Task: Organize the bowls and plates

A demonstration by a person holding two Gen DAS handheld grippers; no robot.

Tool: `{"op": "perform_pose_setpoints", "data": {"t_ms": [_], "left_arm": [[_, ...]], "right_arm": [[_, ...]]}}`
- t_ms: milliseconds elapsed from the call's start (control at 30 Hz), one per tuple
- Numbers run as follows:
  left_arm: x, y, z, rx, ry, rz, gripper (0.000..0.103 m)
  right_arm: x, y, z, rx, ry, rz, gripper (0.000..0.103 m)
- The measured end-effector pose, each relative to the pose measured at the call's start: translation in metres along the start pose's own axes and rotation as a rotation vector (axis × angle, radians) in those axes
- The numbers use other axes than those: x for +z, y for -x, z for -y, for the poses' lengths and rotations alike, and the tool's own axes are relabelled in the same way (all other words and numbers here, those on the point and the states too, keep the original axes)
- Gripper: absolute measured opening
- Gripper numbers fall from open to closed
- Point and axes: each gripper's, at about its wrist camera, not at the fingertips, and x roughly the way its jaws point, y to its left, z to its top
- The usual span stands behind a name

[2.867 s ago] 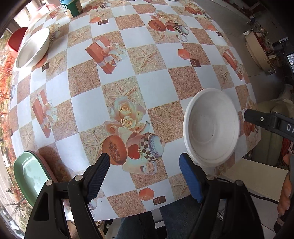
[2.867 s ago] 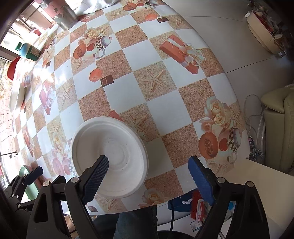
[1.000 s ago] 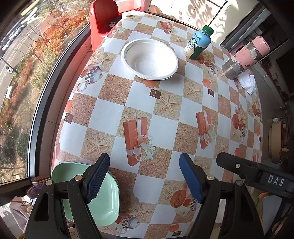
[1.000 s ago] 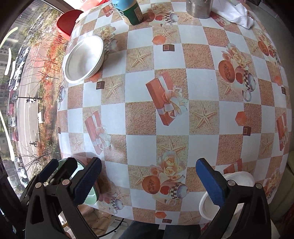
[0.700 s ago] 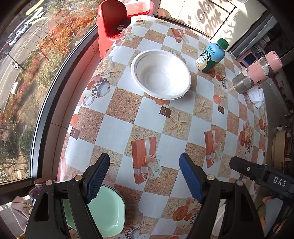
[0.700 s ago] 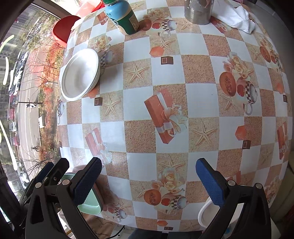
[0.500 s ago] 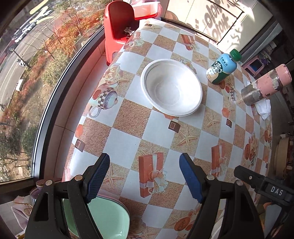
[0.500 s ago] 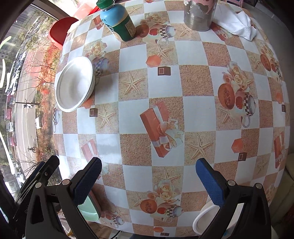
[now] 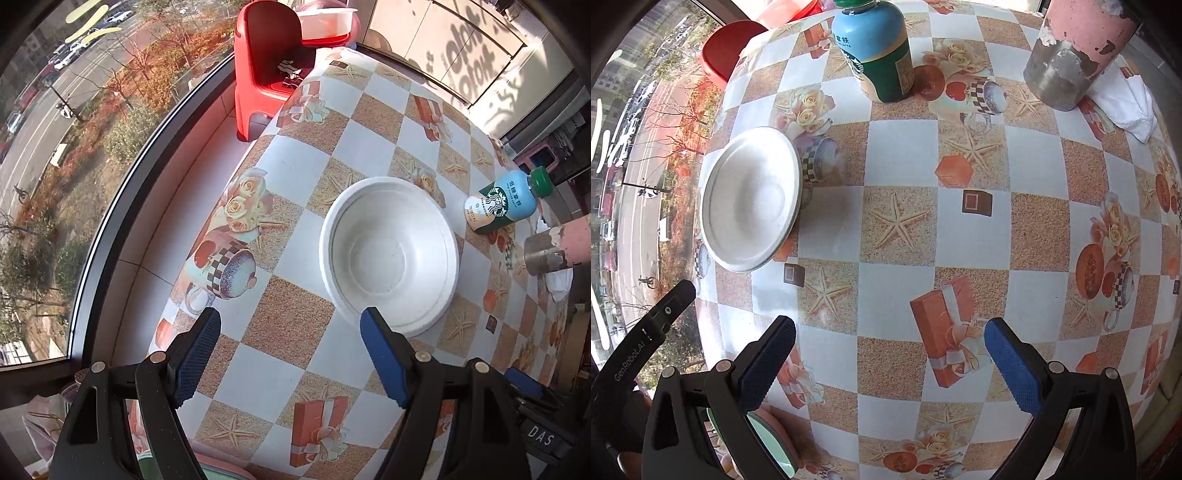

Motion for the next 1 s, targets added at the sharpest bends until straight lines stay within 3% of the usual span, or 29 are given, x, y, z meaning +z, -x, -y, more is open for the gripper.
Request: {"op": "perform_pose_setpoints", "data": {"t_ms": [333, 633, 700, 733, 767, 800, 833, 867, 1000], "left_arm": [[0.046, -0.051, 0.007, 0.040, 0.024, -0.017, 0.081], [0.061, -0.073, 0.008, 0.049, 0.001, -0.056, 0.078], [0.059, -0.079, 0.011, 0.039, -0.011, -0.077, 0.065], [0.059, -0.082, 0.012, 0.038, -0.018, -0.089, 0.059], [0.058, -0.082, 0.014, 0.033, -0.025, -0.087, 0.058], [0.058, -0.081, 0.017, 0.020, -0.039, -0.081, 0.050], [0.057, -0.081, 0.020, 0.001, -0.052, -0.086, 0.038], [0.056, -0.082, 0.026, -0.016, -0.069, -0.102, 0.034], [0.045, -0.078, 0.038, 0.000, -0.117, -0.108, 0.033]], "right_arm": [[0.056, -0.038, -0.034, -0.023, 0.046, 0.035, 0.103], [0.071, -0.058, -0.061, -0.021, 0.132, 0.025, 0.101], [0.069, -0.062, -0.067, -0.009, 0.142, 0.013, 0.080], [0.068, -0.065, -0.068, -0.006, 0.142, -0.003, 0.061], [0.067, -0.068, -0.069, 0.002, 0.137, -0.019, 0.053], [0.067, -0.067, -0.070, 0.000, 0.137, -0.006, 0.053], [0.067, -0.068, -0.071, 0.024, 0.141, -0.010, 0.041], [0.067, -0.070, -0.072, 0.051, 0.150, -0.028, 0.029], [0.061, -0.074, -0.075, 0.052, 0.175, -0.054, 0.020]]}}
